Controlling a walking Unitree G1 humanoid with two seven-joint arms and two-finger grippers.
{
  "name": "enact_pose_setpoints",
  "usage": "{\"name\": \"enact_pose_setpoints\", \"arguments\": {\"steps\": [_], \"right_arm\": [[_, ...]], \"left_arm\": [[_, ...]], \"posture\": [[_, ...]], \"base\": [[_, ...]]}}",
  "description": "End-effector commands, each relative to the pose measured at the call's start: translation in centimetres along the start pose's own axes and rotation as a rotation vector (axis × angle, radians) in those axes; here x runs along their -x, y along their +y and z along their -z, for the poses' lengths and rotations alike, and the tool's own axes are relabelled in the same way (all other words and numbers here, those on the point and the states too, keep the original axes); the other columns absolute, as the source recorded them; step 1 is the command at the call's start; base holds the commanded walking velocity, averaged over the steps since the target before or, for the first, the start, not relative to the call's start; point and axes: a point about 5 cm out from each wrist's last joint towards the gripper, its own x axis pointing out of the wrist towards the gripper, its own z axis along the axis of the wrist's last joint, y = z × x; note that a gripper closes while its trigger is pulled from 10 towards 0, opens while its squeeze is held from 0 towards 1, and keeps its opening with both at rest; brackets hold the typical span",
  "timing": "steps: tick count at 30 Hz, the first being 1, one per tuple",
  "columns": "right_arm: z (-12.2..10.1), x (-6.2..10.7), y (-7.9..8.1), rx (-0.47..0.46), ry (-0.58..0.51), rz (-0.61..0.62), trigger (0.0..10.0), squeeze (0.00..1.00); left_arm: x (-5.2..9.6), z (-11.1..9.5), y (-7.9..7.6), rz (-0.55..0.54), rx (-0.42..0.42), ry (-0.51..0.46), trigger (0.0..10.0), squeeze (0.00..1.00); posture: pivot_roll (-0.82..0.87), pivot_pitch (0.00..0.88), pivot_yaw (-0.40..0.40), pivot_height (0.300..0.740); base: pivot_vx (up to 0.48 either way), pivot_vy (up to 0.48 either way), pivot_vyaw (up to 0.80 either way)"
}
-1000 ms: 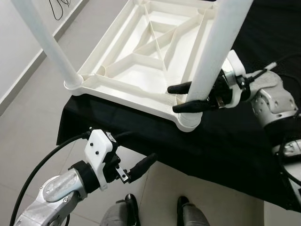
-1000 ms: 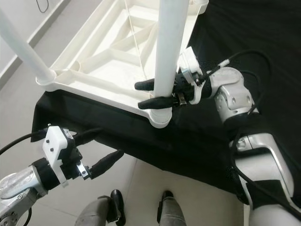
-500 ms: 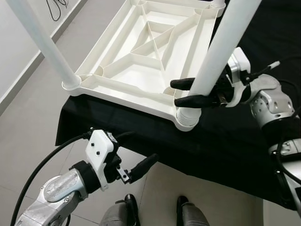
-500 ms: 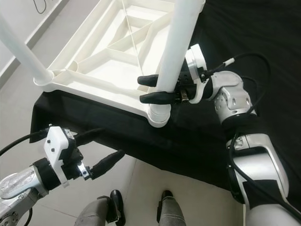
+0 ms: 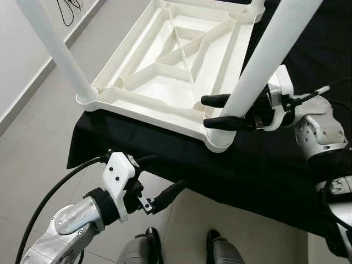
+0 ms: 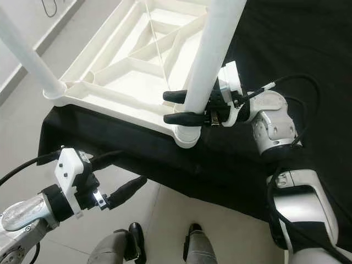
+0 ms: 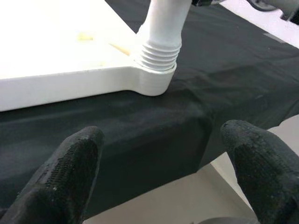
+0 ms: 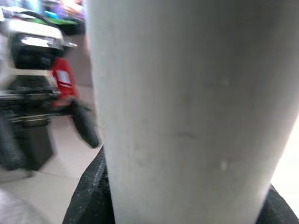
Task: Building children table
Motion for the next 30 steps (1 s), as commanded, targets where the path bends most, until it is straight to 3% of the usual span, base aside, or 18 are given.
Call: {"name": "enact_pose_setpoints", "arguments": {"steps": [1,9,22,30], "right_arm": [[3.0,0.3,1.3,-0.078,0.17,0.052,10.0,0.0],[3.2,1.1,1.7,-0.128,0.247,0.307,10.0,0.0],[3.4,1.9,1.5,-0.205,0.275,0.596,10.0,0.0],[4.0,2.2,2.3,-0.255,0.287,0.759,10.0,0.0]], "left_arm": [[0.0,0.6,-0.2,0.011,0.012,0.014,10.0,0.0],[-0.3,0.8,0.0,0.011,0.011,0.007,10.0,0.0],[-0.5,1.0,0.2,0.016,0.006,0.006,10.0,0.0],[-0.5,1.0,0.3,0.02,0.005,0.009,10.0,0.0]], "posture": [[0.01,0.341,0.013,0.74],[-0.01,0.332,0.007,0.74],[-0.02,0.325,0.012,0.74],[-0.02,0.326,0.02,0.74]], "base": [[0.0,0.0,0.0],[0.0,0.0,0.0],[0.0,0.0,0.0],[0.0,0.0,0.0]]}}
